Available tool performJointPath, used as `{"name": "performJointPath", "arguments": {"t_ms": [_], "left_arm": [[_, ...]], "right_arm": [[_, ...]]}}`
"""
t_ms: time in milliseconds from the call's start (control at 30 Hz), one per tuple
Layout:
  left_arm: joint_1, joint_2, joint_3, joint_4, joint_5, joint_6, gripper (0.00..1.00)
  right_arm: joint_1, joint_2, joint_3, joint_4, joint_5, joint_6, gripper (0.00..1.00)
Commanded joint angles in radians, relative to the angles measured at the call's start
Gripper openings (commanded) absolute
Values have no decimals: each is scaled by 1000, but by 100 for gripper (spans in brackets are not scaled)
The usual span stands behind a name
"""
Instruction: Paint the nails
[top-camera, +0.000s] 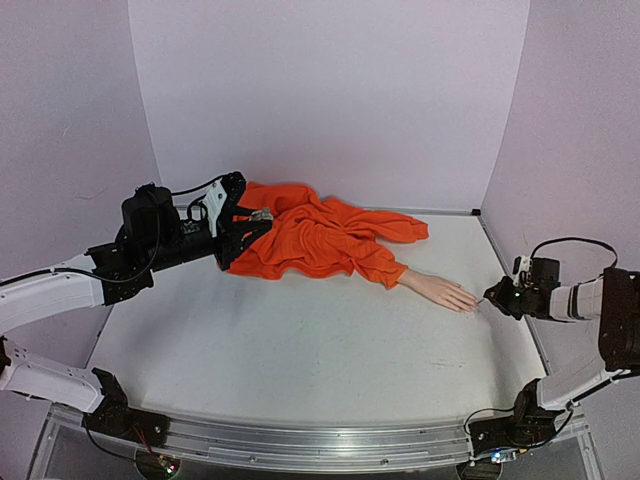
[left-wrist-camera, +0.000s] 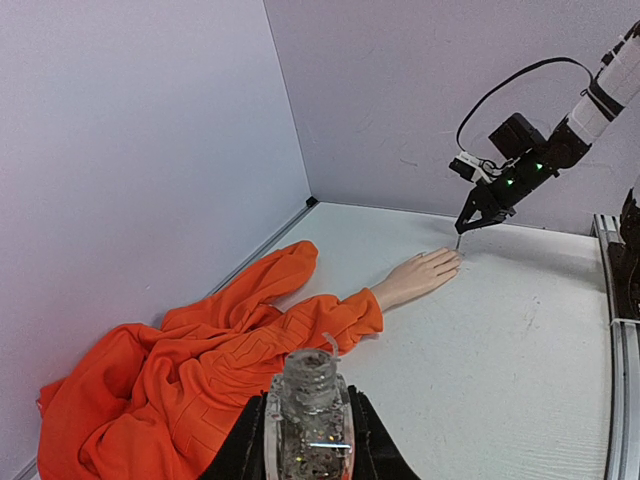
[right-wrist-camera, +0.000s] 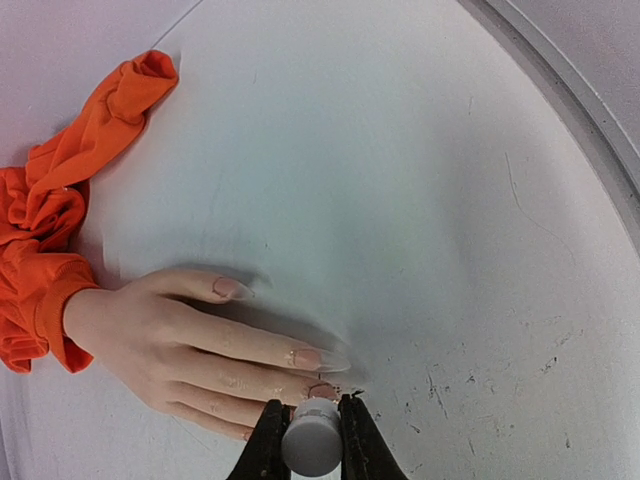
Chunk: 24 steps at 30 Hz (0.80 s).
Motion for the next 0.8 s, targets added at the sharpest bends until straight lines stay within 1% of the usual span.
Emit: {"name": "performJointPath", "arguments": {"t_ms": [0, 767], "left_arm": [[4, -14, 19, 60, 16, -12, 0], [5, -12, 20, 60, 16, -12, 0]], "right_arm": [[8, 12, 12, 15, -22, -13, 0], [16, 34, 31, 28, 7, -1, 0]]}}
